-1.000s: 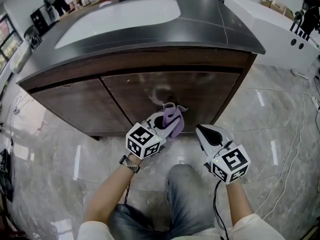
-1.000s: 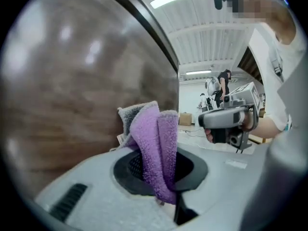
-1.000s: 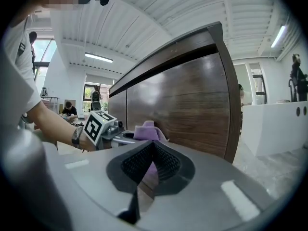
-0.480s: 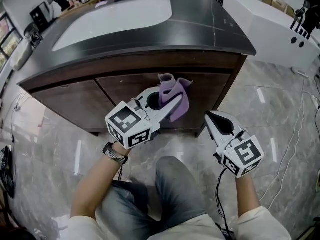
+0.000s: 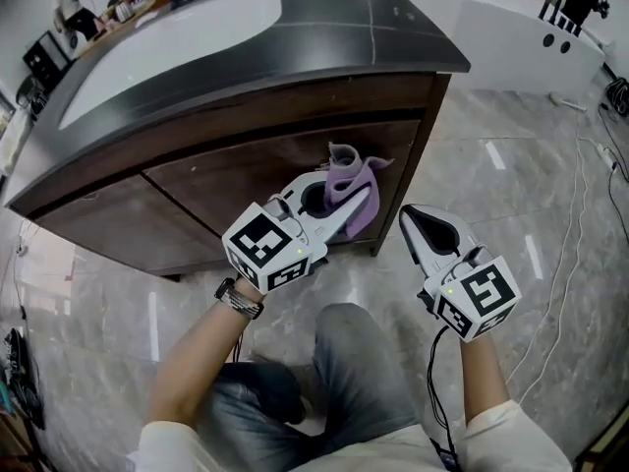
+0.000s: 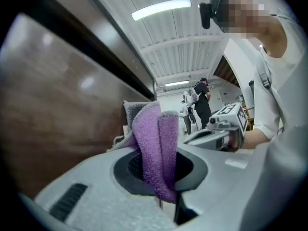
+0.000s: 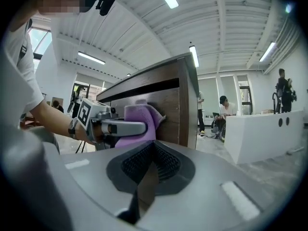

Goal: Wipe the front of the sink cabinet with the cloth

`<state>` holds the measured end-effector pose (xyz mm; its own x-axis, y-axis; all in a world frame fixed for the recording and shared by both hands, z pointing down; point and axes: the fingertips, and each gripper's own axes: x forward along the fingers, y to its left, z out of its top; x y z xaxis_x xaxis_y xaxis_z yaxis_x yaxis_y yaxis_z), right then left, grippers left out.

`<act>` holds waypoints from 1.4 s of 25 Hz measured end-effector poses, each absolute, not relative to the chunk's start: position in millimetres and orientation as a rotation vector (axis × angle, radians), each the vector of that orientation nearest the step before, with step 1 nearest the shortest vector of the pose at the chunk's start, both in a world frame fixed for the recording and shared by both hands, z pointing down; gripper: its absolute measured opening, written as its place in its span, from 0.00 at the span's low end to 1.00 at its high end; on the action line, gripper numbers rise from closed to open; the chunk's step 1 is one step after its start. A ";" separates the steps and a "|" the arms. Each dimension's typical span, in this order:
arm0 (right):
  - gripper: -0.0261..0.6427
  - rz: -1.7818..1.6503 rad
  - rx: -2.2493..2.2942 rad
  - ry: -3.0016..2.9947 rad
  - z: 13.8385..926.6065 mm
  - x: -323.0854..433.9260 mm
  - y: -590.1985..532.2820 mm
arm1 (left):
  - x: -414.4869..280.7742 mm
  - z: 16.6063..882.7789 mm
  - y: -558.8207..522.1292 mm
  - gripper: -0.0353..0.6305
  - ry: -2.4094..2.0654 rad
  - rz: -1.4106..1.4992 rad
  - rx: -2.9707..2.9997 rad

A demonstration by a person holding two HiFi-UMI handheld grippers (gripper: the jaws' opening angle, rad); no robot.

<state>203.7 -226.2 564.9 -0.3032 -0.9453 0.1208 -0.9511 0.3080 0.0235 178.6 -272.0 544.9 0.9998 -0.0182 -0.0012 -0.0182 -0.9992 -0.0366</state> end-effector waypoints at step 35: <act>0.05 0.353 1.895 -2.300 656.7 251.4 -176.2 | 259.5 758.8 -249.2 0.13 -0.029 -0.259 -3.273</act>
<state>251.4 -176.2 656.7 -0.1969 -0.9466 0.2554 -0.9796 0.1792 -0.0911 259.5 -249.2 758.8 0.9875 0.0286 0.1552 0.0062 -0.9898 0.1426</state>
